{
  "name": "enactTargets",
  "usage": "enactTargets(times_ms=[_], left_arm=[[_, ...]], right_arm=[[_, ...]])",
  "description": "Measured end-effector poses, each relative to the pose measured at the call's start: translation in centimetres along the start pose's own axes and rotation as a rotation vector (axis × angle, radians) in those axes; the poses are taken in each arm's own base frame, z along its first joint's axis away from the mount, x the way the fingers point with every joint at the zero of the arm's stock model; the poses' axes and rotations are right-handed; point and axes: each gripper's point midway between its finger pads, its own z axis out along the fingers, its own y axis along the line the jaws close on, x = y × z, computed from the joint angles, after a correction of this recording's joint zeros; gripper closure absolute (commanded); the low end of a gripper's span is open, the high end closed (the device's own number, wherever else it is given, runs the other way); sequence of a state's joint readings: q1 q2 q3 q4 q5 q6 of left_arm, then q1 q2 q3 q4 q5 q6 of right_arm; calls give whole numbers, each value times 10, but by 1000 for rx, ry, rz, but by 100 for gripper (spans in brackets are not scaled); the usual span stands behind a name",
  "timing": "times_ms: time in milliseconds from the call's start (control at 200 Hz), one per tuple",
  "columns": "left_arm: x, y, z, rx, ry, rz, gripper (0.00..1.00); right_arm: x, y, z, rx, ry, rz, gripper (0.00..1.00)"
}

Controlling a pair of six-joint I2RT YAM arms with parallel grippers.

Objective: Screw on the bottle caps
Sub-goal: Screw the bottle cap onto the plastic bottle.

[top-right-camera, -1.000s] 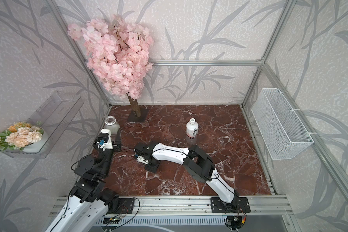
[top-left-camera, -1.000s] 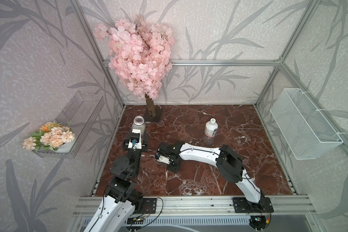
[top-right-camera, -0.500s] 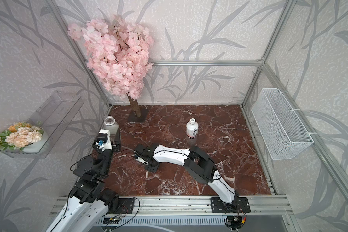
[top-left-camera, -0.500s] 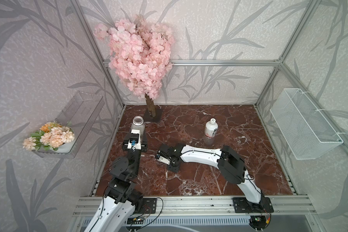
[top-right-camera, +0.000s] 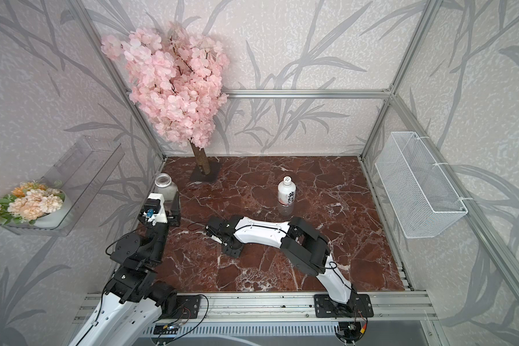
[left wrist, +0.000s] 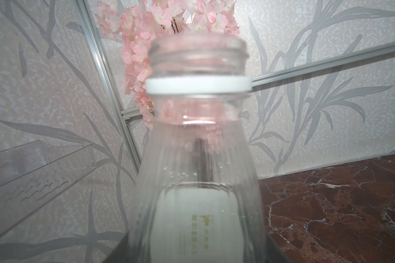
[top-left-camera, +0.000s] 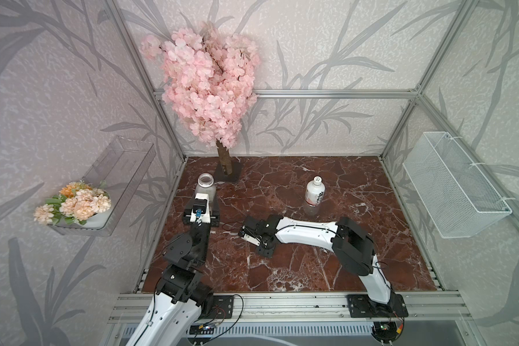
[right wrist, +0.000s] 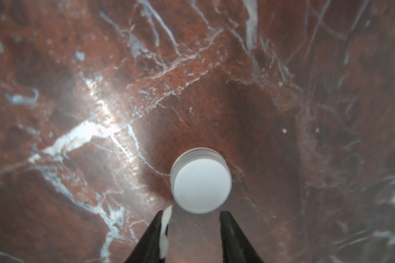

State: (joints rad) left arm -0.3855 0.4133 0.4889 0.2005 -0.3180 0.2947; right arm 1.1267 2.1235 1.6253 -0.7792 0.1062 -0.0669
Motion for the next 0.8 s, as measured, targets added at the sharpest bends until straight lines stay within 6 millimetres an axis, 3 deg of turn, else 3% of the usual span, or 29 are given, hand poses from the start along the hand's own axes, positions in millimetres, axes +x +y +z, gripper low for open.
enactTargets(times_ms=[185, 415, 800], left_arm=[[0, 0, 0, 1, -1, -1, 46], [0, 0, 0, 0, 0, -1, 46], [0, 0, 0, -1, 1, 0, 46]], right_arm=[[-8, -3, -14, 4, -43, 16, 38], [-15, -2, -13, -1, -57, 23, 36], [-21, 0, 10, -16, -39, 41, 36]])
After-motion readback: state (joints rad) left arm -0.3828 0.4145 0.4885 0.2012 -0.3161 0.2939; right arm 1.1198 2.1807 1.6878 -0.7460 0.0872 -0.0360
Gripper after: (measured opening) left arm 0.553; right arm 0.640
